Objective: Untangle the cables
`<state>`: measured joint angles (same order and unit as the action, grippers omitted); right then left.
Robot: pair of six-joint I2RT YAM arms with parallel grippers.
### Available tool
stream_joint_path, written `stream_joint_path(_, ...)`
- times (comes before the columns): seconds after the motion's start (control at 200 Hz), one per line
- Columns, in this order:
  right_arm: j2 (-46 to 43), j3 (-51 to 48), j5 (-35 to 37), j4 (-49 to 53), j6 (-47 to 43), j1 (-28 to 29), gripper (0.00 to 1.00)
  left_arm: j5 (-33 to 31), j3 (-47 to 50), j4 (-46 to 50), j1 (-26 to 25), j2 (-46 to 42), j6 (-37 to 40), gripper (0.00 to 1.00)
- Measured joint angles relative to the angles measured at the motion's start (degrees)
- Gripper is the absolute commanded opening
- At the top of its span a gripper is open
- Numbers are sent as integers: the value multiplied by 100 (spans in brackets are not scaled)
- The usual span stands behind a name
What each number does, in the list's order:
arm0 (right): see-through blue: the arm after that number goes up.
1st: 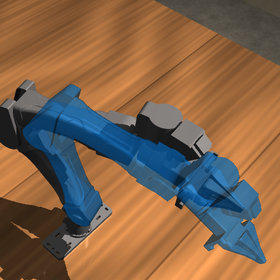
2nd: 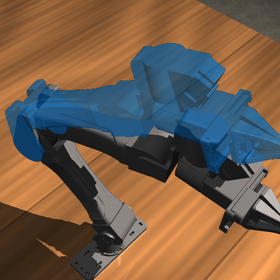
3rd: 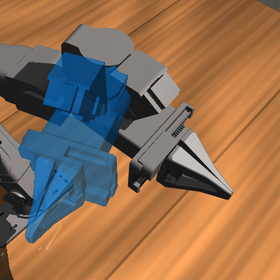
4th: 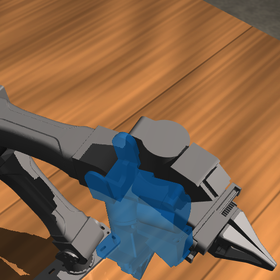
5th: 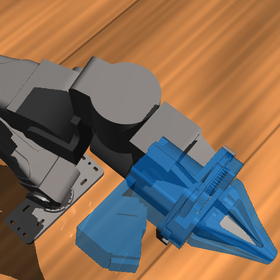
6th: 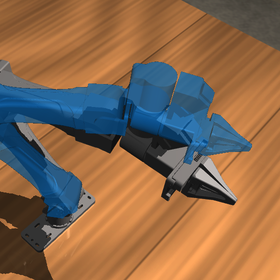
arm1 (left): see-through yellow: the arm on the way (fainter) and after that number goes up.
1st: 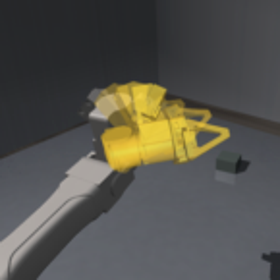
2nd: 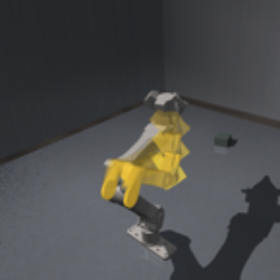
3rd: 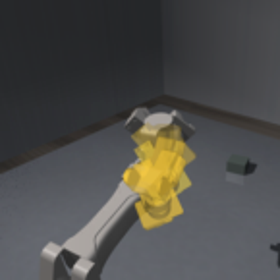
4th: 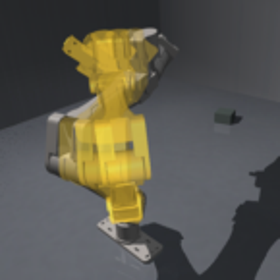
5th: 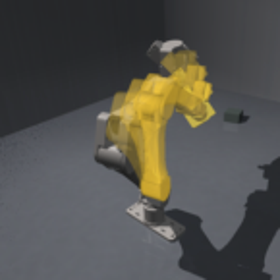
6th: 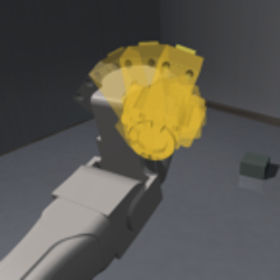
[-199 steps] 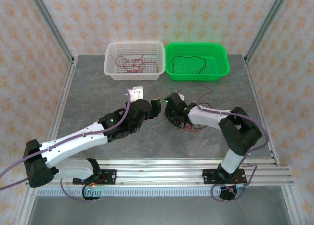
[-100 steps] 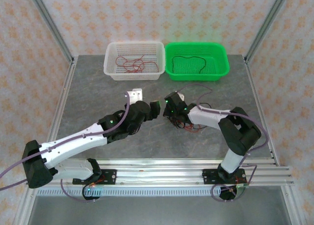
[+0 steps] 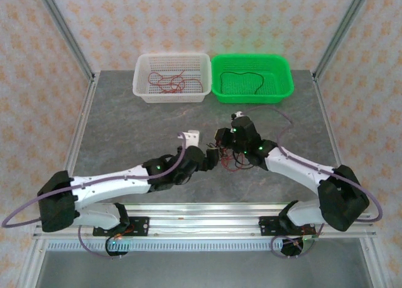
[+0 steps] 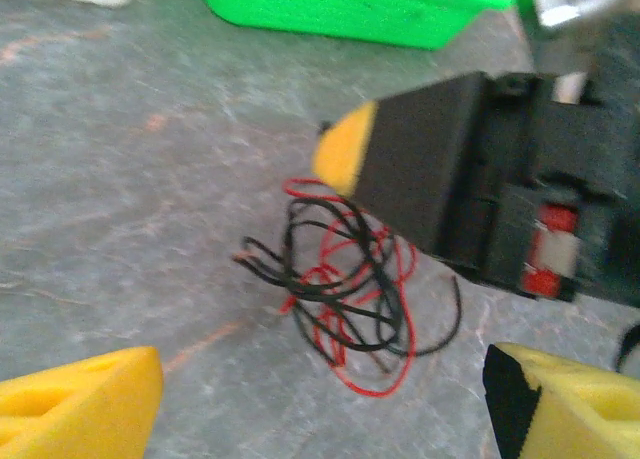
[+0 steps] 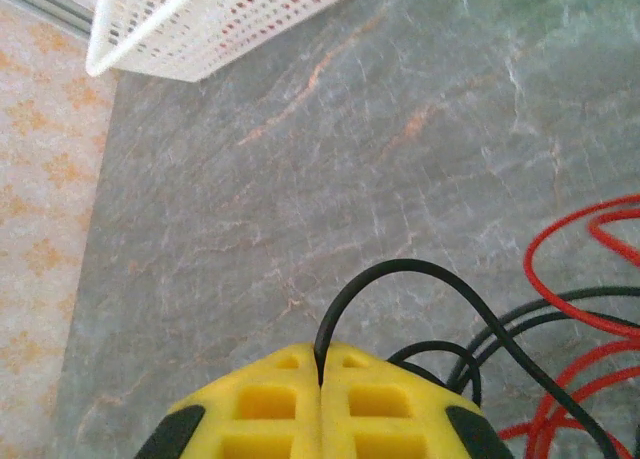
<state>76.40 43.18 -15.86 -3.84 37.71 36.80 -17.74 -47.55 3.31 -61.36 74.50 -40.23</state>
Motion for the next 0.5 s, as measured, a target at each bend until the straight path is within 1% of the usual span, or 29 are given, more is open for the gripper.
stream_joint_path(0.185, 0, -363, -553, -308, 562, -162, 0, -31, -2, -450, -317, 605, 79, 80)
stream_joint_path(0.325, 0, -409, -774, -509, 855, -177, 0, -179, -2, -710, -352, 879, 116, 79)
stream_joint_path(0.501, -26, -409, -866, -612, 1126, -251, 0, -332, 42, -1261, -352, 1119, 201, 78)
